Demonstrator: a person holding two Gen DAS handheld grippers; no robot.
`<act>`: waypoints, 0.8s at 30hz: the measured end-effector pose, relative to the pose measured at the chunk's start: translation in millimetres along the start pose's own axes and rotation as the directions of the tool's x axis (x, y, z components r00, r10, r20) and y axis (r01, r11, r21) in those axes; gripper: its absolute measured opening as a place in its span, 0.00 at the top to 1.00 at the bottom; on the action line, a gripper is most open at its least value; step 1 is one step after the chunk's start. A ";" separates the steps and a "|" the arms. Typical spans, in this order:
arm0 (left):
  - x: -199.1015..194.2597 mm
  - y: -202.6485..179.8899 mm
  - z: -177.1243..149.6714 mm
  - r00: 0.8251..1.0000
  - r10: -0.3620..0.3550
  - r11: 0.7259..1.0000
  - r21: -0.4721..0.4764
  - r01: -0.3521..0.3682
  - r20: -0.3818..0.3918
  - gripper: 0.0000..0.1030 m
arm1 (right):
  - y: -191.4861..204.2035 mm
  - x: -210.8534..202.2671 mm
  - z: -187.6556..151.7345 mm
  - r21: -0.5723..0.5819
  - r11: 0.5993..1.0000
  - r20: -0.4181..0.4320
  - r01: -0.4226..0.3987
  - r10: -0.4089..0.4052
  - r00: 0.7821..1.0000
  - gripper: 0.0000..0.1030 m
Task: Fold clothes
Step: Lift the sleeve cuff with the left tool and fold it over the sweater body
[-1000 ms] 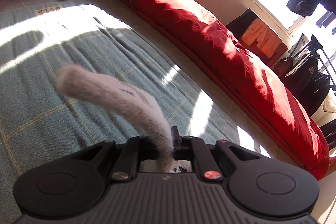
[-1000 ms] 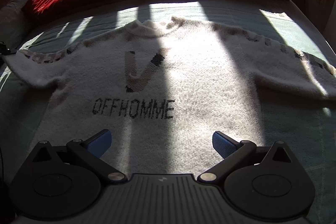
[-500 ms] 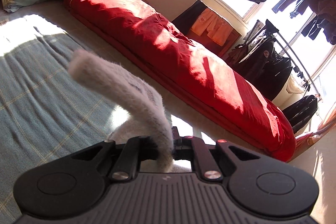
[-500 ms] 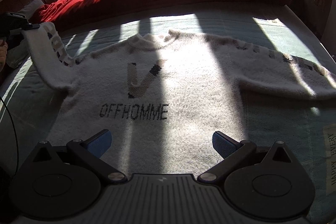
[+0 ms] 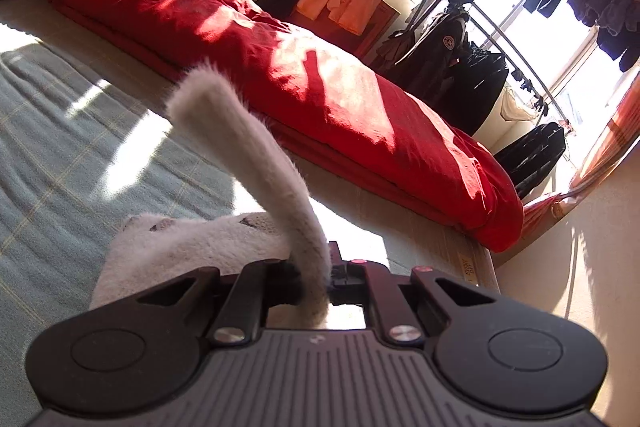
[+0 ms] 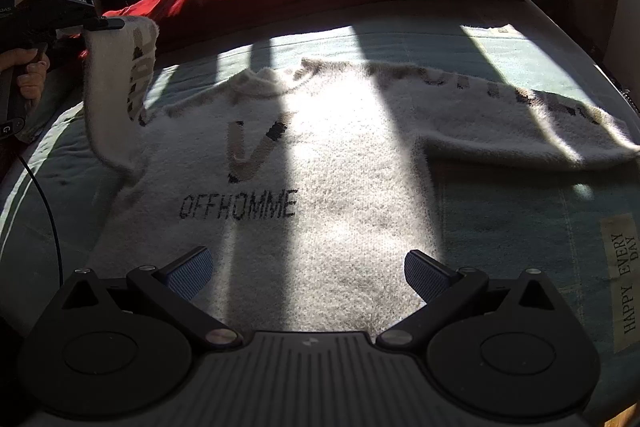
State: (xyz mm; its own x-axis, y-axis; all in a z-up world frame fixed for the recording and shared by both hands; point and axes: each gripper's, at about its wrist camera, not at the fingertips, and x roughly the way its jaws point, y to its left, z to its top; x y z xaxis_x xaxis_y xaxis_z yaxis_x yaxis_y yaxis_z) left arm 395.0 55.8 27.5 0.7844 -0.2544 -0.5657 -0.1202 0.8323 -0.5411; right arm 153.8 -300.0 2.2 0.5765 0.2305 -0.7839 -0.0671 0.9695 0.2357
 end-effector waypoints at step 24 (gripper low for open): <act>98.0 -65.3 -100.1 0.976 0.040 0.988 0.154 -0.006 -0.216 0.92 | -37.5 15.0 -10.3 0.080 0.997 -0.044 0.015 -0.012 0.999 0.00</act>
State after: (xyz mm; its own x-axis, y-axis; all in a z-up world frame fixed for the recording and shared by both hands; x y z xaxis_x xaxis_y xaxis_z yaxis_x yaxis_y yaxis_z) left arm 418.8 -72.7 -54.8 0.6288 -0.3216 -0.7079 -0.0296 0.8999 -0.4351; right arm 156.6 -332.0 -24.3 0.5408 0.2224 -0.8112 0.0070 0.9632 0.2687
